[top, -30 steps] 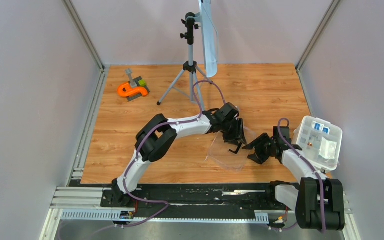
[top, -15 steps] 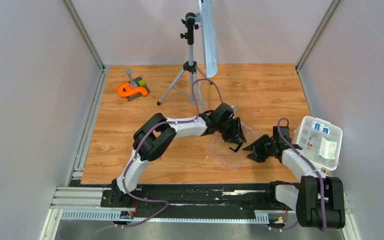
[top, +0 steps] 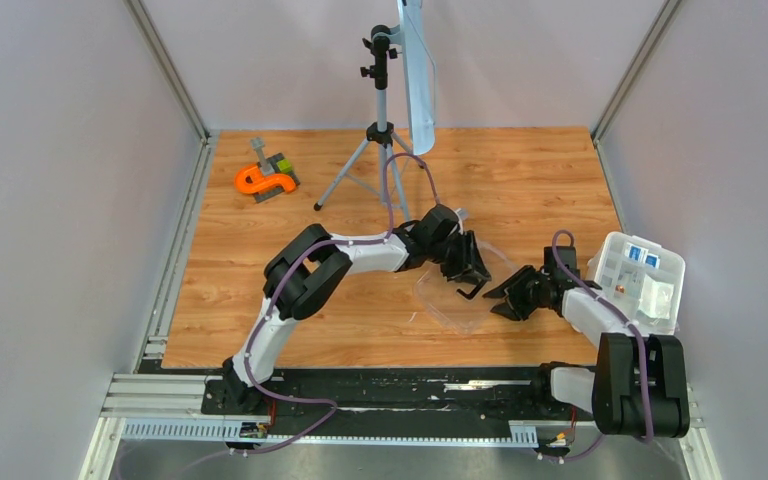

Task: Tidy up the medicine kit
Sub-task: Pick up the lid from the center of the board.

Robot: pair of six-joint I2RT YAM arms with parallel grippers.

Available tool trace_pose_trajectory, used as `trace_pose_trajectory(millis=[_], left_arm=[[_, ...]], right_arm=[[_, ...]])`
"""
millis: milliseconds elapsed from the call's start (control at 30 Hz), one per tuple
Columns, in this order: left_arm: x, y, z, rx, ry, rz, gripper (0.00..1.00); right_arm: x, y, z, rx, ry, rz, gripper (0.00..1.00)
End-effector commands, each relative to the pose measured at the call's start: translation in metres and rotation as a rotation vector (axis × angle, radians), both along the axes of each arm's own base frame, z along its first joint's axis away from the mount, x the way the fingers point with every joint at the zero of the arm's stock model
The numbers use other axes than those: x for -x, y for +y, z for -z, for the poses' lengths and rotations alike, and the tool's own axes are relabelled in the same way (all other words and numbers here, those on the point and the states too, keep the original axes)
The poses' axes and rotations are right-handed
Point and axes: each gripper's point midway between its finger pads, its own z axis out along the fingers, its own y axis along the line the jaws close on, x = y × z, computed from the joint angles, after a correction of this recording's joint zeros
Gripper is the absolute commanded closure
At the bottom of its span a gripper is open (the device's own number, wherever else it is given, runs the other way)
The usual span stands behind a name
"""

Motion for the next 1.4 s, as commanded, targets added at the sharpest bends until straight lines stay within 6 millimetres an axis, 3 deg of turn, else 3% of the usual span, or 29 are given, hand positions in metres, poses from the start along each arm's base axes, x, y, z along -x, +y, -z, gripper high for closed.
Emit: trace_pose_trajectory(millis=[0,367,967,1367], left_arm=[[0.04,-0.019,-0.044,0.136,0.061,0.112,0.51],[0.037,-0.014,-0.057,0.209,0.105,0.11,0.51],[0.034,-0.011,-0.095,0.322,0.107,0.125,0.52],[0.022,-0.004,-0.1,0.345,0.101,0.086,0.52]], right_arm=[[-0.005,-0.015,0.024,0.122,-0.001,0.014,0.64],[-0.011,-0.022,0.031,0.17,0.016,0.007,0.64],[-0.018,-0.023,0.031,0.177,0.019,-0.002,0.64],[-0.019,-0.026,0.03,0.193,0.014,-0.009,0.63]])
